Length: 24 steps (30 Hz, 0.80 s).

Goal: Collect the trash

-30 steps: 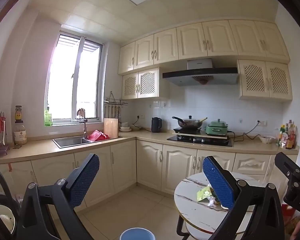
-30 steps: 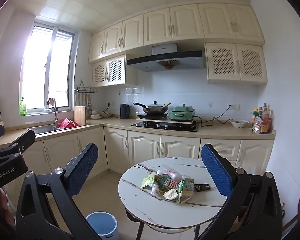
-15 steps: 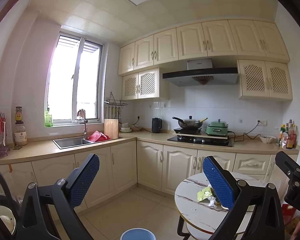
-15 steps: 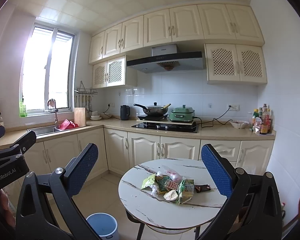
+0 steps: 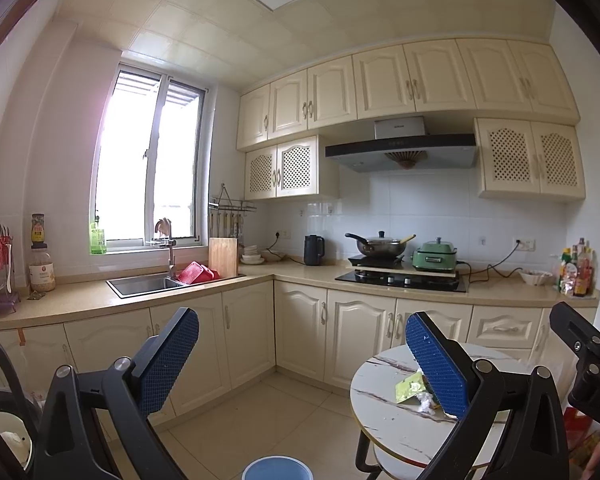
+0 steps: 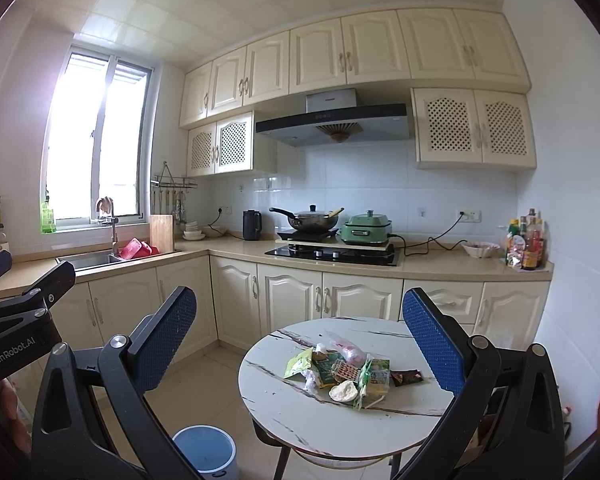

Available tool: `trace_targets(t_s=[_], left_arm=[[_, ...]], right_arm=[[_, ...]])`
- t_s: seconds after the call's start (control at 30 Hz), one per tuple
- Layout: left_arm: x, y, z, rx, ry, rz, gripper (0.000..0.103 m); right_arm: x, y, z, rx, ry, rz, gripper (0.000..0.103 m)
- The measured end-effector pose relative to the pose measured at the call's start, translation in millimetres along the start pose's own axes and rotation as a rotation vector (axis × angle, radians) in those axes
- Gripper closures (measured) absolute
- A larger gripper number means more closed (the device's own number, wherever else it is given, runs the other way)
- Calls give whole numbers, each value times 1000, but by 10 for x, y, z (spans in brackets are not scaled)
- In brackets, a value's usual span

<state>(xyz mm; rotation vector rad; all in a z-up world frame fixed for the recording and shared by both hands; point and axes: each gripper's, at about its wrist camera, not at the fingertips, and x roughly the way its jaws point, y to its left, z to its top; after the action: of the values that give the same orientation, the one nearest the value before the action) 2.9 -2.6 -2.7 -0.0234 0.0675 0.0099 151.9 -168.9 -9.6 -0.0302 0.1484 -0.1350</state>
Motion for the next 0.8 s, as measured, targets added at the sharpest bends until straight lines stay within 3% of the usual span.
trace_targets(t_s=[0.8], left_arm=[[-9,1,-11,7,3,1,1]], right_arm=[[13,3,-30,-1,0,3,0]])
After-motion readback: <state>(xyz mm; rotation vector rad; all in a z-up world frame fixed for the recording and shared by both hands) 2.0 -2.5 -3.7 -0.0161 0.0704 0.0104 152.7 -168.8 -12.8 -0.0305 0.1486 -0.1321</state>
